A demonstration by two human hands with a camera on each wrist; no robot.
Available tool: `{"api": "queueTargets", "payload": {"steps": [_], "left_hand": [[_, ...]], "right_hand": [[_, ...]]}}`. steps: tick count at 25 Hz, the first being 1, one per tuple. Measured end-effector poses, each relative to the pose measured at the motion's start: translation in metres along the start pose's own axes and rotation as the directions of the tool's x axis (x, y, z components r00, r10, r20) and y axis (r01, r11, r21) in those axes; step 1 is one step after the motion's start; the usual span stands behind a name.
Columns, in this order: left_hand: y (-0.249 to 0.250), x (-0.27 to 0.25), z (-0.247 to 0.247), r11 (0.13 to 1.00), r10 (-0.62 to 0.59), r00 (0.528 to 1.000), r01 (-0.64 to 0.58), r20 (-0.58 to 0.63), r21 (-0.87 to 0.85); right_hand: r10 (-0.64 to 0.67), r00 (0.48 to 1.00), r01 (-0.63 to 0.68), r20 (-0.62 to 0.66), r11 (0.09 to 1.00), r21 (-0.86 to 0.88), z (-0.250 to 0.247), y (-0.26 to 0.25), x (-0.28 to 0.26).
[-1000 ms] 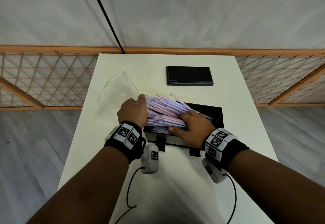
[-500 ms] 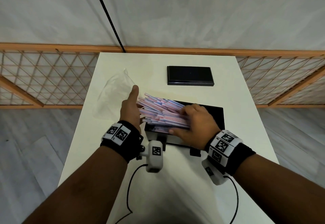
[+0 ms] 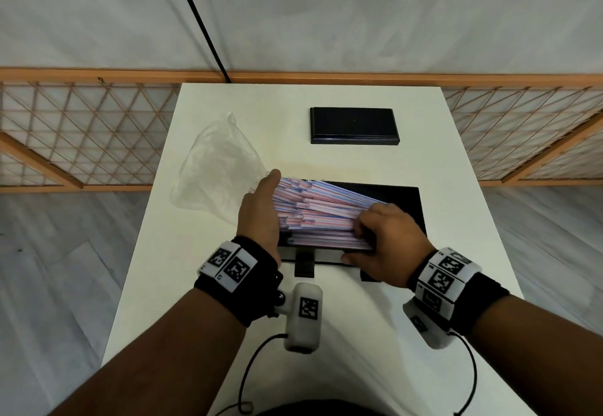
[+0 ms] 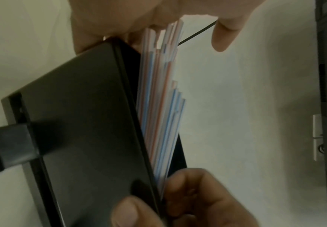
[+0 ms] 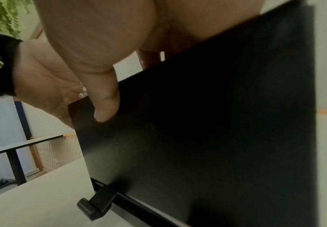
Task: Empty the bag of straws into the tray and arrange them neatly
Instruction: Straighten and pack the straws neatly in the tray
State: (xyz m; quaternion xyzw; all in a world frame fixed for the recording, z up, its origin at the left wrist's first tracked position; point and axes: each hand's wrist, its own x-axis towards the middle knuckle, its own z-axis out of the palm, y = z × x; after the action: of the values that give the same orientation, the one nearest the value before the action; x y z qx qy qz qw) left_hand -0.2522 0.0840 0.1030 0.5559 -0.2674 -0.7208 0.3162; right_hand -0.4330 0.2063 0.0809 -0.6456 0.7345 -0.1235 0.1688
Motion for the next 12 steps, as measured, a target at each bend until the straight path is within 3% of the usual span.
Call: {"api": "queueTargets", "payload": {"steps": [2,4,7,12], "left_hand": [[0.001,0.006,-0.002,1.0,0.021,0.999,-0.021,-0.05,0.004],[0.002,0.012,-0.003,1.0,0.021,0.997,-0.019,-0.076,0.02],[-0.004,0.023,-0.003,0.995,0.084,0.992,-0.079,-0.092,0.057],[-0.006,0.027,-0.003,0.995,0.092,0.986,-0.088,-0.141,0.036]], "right_hand": [[0.042,0.999,-0.042,-0.001,0.997,-0.071,-0.003,-0.006,0.004],[0.052,0.991,-0.037,0.119,0.991,-0.129,-0.003,-0.015,0.012],[0.029,0.965,-0.011,0.261,0.997,-0.071,-0.004,-0.024,0.022],[0.154,0.94,-0.102,0.305,0.978,-0.18,-0.003,-0.032,0.025]]}}
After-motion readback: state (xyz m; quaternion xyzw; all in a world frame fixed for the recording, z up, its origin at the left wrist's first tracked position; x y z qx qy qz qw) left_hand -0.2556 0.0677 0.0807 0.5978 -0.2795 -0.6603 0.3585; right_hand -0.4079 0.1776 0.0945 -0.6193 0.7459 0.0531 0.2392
